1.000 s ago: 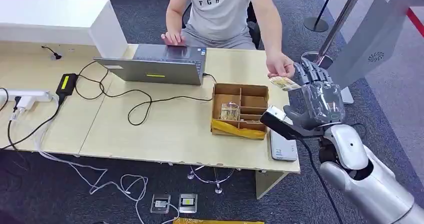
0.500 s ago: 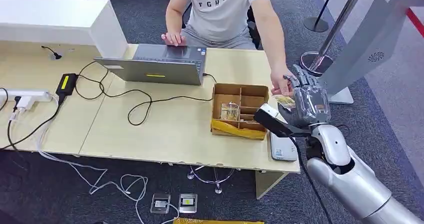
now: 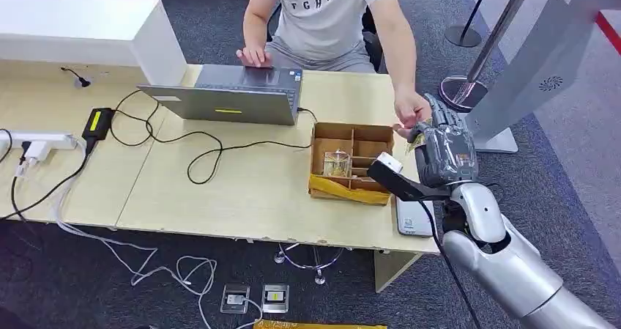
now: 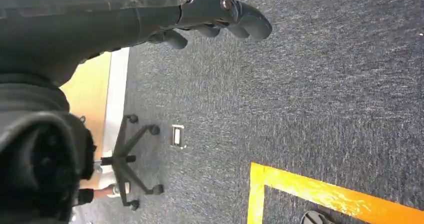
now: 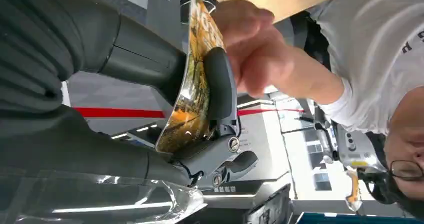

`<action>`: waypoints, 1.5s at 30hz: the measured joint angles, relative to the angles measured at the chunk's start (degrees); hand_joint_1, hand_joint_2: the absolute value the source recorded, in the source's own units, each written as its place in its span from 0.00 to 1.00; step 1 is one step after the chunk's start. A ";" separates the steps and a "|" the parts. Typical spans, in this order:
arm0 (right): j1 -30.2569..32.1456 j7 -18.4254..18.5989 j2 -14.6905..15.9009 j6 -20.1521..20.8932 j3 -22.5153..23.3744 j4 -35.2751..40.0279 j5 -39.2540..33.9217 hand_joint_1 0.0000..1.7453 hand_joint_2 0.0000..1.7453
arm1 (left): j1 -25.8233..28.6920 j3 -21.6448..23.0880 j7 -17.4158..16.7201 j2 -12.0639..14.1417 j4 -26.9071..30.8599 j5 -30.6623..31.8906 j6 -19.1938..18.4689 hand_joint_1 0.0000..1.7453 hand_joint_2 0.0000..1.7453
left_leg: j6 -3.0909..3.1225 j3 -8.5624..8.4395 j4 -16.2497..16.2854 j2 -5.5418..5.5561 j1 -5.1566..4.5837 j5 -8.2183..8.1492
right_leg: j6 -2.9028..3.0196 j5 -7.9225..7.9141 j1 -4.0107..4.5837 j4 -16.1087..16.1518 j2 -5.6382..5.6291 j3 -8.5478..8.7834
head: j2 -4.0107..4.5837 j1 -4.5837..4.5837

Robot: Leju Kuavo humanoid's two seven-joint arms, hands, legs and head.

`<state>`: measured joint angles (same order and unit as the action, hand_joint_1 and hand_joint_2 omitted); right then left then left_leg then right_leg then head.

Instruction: Pass the card to the sensor for recognition and then transmit it.

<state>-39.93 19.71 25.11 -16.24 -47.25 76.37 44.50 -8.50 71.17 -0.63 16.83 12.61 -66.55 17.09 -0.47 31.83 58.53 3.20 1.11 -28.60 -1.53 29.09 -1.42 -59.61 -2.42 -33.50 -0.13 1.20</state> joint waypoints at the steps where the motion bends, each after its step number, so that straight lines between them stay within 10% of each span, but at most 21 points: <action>1: -0.03 -0.02 -0.11 0.00 0.02 -0.39 0.00 1.00 1.00 | 0.00 -0.02 -0.22 -0.02 0.00 -0.02 0.24 0.00 0.00 | 0.00 0.00 0.00 0.00 0.00 0.00 | 0.00 0.00 0.00 0.00 0.00 0.00 | 0.00 0.00; 45: 14.23 -11.50 -4.57 -11.52 7.02 -20.07 -26.62 1.00 1.00 | 0.28 -0.42 -2.49 -1.07 0.13 3.87 2.91 0.00 0.00 | -0.03 -0.03 0.00 -0.08 0.00 -0.02 | 0.00 0.00 0.00 0.01 -0.11 -0.05 | 0.00 0.00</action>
<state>-25.70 8.22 20.54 -27.76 -40.24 56.30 17.88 -8.22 70.75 -3.12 15.76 12.74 -62.68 20.00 -0.49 31.81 58.53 3.12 1.11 -28.62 -1.53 29.09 -1.42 -59.60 -2.53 -33.55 -0.13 1.20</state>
